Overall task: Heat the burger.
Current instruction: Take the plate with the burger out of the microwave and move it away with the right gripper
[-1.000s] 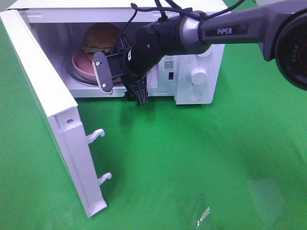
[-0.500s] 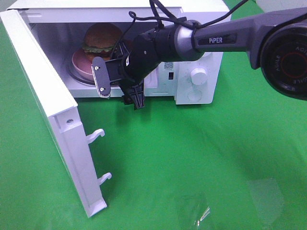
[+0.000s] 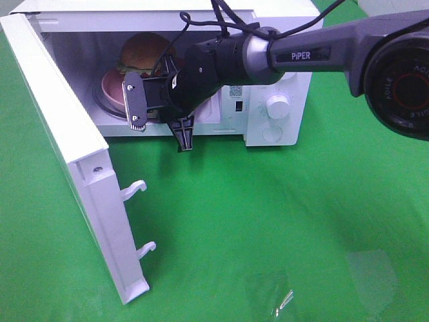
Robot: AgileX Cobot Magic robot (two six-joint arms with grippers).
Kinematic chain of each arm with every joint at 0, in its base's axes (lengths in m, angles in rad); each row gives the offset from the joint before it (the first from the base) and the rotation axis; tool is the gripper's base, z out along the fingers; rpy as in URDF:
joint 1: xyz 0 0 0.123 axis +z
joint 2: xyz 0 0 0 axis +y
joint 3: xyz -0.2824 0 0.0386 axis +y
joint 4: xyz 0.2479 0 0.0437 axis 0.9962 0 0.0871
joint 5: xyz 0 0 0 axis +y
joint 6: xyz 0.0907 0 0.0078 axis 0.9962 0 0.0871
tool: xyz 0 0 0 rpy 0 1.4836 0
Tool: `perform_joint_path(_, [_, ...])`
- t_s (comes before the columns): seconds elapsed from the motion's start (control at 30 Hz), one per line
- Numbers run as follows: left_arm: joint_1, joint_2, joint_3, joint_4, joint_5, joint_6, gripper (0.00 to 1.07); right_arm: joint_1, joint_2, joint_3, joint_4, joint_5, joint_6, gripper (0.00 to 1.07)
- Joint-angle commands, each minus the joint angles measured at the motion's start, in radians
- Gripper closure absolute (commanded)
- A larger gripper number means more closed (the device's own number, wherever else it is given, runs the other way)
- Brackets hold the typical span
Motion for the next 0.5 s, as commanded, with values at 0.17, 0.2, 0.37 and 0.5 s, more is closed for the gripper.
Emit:
perform_joint_path(0.17, [0.0,-0.018,0.003,0.001,-0.001,-0.002,0.07,0.0,-0.006,-0.005,0.016,0.013,0.002,1.07])
perform_joint_path(0.2, [0.0,-0.018,0.003,0.001,-0.001,-0.002,0.07,0.0,-0.006,-0.005,0.016,0.013,0.002,1.07])
perform_joint_path(0.37, [0.0,-0.018,0.003,0.001,-0.001,-0.002,0.07,0.0,-0.023,-0.005,0.064,0.046,-0.013,1.07])
perform_joint_path(0.5, [0.0,-0.018,0.003,0.001,-0.001,-0.002,0.07,0.0,-0.043,-0.004,0.085,0.124,-0.075,1.07])
